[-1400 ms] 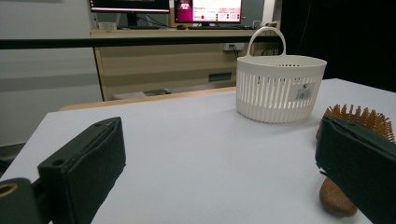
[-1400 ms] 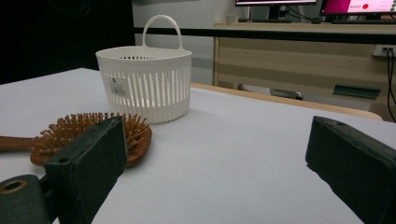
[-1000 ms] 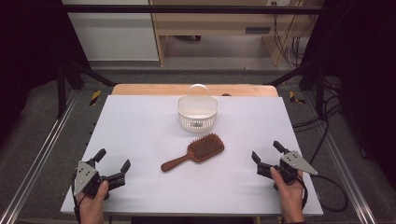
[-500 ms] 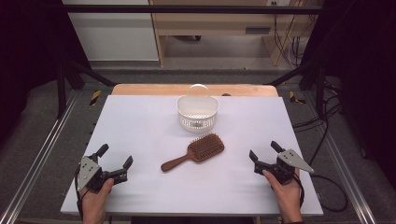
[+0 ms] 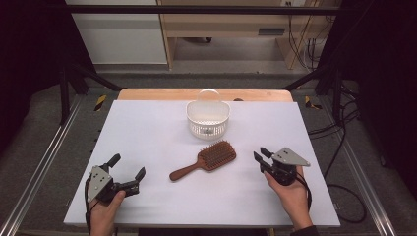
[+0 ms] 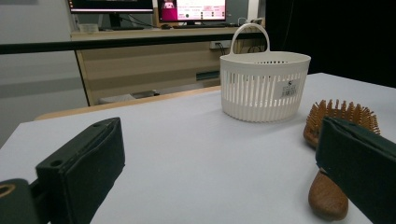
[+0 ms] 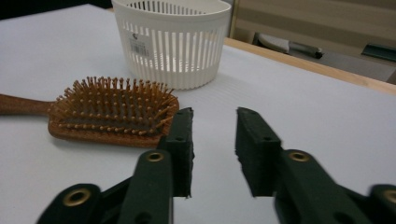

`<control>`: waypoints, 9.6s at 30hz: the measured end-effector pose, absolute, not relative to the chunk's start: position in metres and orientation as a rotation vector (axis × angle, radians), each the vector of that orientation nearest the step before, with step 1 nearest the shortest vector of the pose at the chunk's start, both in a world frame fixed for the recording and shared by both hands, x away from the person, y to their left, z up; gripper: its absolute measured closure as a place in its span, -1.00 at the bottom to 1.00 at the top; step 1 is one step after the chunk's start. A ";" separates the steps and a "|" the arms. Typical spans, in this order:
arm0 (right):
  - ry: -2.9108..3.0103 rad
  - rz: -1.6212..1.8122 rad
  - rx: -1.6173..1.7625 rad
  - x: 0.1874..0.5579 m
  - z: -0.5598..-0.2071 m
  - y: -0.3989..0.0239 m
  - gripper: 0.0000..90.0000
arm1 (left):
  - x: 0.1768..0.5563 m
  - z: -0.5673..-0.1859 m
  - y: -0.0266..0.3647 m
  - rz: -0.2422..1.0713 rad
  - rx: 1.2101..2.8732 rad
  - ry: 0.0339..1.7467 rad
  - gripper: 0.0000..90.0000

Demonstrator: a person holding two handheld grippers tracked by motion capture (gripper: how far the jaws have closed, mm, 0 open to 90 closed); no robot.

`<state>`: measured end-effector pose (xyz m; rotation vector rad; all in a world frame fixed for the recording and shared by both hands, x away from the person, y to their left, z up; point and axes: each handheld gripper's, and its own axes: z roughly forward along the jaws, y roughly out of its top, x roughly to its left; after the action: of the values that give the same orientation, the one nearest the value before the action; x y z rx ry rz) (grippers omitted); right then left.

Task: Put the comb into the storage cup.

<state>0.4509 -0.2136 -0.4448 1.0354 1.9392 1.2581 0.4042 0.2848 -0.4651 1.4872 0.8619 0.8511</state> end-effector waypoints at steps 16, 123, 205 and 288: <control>2.146 1.121 1.067 0.503 -0.422 -0.181 1.00 | 0.401 -0.465 0.289 0.843 1.468 0.897 -0.96; 1.777 1.315 1.052 0.441 -0.454 -0.244 -0.81 | 0.406 -0.436 0.261 0.703 1.846 0.990 -0.93; 1.746 1.481 1.075 0.428 -0.464 -0.256 -0.83 | 0.422 -0.446 0.201 0.369 2.481 0.863 -0.81; 1.764 1.504 1.093 0.429 -0.466 -0.255 -0.83 | 0.434 -0.444 0.189 0.407 2.422 0.752 0.61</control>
<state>0.4286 -0.2551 -0.4656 1.0927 1.7643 1.5036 0.4343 0.1887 -0.4439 2.4215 0.7518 0.4066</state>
